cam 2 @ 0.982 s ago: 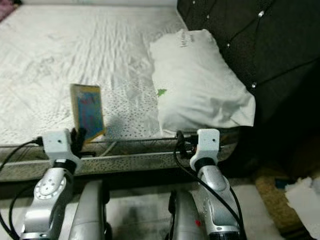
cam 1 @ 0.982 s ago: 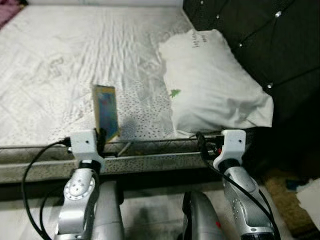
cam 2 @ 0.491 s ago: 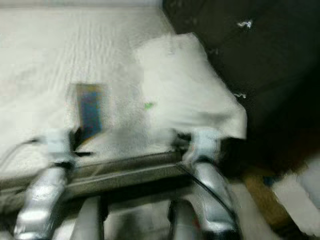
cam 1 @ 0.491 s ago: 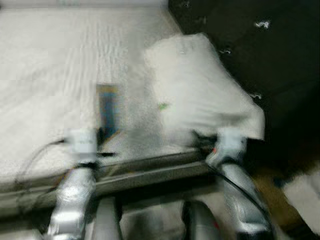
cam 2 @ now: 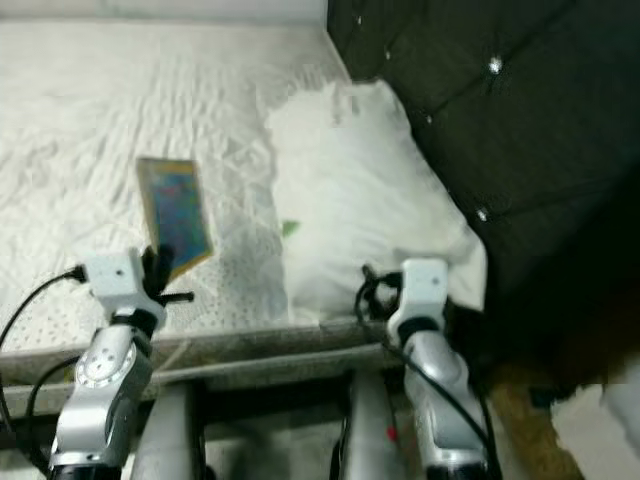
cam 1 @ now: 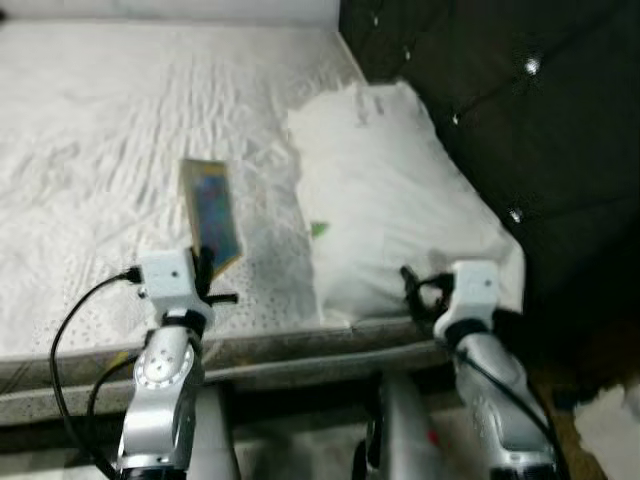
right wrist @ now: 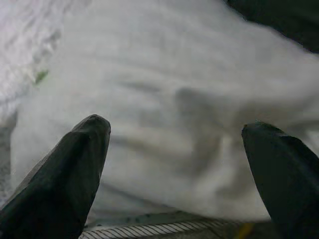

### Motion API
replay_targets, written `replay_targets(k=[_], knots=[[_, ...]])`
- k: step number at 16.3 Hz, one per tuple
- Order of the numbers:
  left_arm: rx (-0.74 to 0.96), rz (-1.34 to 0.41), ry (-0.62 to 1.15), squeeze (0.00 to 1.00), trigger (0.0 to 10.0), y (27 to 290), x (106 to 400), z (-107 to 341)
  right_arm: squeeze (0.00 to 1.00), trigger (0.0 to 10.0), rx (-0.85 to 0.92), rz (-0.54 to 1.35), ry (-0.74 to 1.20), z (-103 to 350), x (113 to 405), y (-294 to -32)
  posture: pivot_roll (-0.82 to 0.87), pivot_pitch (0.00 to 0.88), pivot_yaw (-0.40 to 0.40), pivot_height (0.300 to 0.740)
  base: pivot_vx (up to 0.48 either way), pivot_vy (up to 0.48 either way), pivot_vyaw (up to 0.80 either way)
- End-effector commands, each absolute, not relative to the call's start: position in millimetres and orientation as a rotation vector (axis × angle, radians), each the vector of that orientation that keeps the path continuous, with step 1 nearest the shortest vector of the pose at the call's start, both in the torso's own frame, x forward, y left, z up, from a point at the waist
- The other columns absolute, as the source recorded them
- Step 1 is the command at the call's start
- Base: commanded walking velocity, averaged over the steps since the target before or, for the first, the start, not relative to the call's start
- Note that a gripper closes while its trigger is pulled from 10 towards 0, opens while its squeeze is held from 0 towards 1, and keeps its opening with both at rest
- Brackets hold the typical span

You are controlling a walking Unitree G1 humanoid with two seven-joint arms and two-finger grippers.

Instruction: Clean up the room

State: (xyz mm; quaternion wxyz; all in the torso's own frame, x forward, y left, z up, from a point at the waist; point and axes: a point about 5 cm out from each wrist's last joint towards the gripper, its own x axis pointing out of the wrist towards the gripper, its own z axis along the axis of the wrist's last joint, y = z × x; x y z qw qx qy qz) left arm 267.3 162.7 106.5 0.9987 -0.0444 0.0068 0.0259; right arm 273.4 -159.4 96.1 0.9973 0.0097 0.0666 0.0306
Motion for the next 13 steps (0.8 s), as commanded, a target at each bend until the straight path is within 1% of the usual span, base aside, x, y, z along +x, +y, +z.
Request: replay_targets(k=[1,2,3,4,7,8,9,11,13], knots=[[-0.102,0.075,-0.013,0.00,10.0,163,273,114,0.00,10.0,0.029,0.062,0.134,96,273,-158,-0.01,0.073,-0.052,0.541,0.000,0.000,0.00],[-0.111,0.085,-0.007,0.00,10.0,163,273,113,0.00,10.0,0.029,0.062,0.133,96,273,-158,-0.01,0.073,-0.052,0.536,0.000,0.000,0.00],[-0.146,0.124,0.015,0.00,10.0,164,276,111,0.00,10.0,0.027,0.063,0.133,97,273,-158,-0.01,0.073,-0.055,0.521,0.000,0.000,0.00],[-0.206,0.136,0.030,0.00,10.0,161,279,110,0.00,10.0,0.025,0.065,0.135,96,273,-158,-0.01,0.073,-0.056,0.517,0.000,0.000,0.00],[-0.305,0.140,0.048,0.00,10.0,152,284,111,0.00,10.0,0.026,0.064,0.138,96,273,-159,-0.01,0.071,-0.060,0.517,0.000,0.000,0.00],[-0.330,0.125,0.057,0.00,10.0,147,285,113,0.00,10.0,0.026,0.064,0.138,96,273,-159,-0.01,0.071,-0.060,0.517,0.000,0.000,0.00],[-0.389,0.067,0.099,0.00,10.0,132,287,116,0.00,10.0,0.026,0.063,0.142,96,273,-159,-0.01,0.071,-0.061,0.517,0.000,0.000,0.00],[-0.419,-0.031,0.134,0.00,10.0,117,283,119,0.00,10.0,0.027,0.062,0.145,95,273,-159,-0.01,0.071,-0.061,0.517,0.000,0.000,0.00],[-0.398,-0.055,0.148,0.00,10.0,118,280,117,0.00,10.0,0.029,0.062,0.147,95,273,-159,-0.01,0.073,-0.059,0.517,0.000,0.000,0.00]])
